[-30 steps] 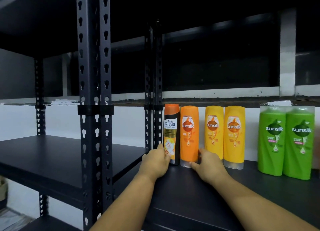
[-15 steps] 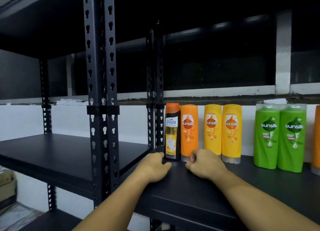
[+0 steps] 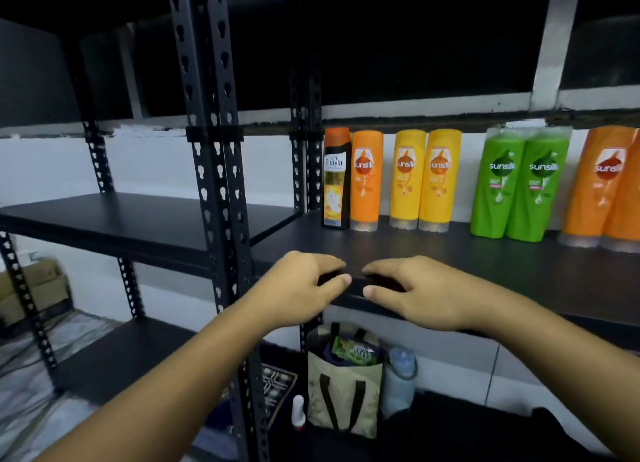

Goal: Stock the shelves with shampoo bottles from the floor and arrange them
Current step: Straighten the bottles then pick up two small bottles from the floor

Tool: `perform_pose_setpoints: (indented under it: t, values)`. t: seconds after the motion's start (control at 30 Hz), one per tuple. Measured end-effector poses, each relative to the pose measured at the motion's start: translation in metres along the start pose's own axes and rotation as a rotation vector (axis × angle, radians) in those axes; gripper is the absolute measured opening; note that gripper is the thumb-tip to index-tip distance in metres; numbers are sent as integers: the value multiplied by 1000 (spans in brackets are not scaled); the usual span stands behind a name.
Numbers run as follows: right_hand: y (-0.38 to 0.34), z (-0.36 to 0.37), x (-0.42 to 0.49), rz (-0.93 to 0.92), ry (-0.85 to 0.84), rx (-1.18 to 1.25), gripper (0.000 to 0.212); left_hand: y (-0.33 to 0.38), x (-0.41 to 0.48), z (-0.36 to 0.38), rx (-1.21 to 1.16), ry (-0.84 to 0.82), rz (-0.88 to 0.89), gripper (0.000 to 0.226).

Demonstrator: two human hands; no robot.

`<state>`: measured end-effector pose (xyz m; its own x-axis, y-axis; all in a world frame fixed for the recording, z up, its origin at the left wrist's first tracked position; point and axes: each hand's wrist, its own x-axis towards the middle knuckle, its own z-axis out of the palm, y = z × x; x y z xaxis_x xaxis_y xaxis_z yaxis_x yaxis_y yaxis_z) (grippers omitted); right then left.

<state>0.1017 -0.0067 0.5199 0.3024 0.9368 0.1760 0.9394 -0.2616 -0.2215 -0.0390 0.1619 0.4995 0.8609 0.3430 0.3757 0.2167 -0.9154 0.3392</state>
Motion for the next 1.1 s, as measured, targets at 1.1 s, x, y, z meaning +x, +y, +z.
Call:
perform_pose_setpoints:
  t: [1.1]
  values:
    - [82,494,-186,876,-640,586,53,-79,-231,420,-210,-932,-564,37]
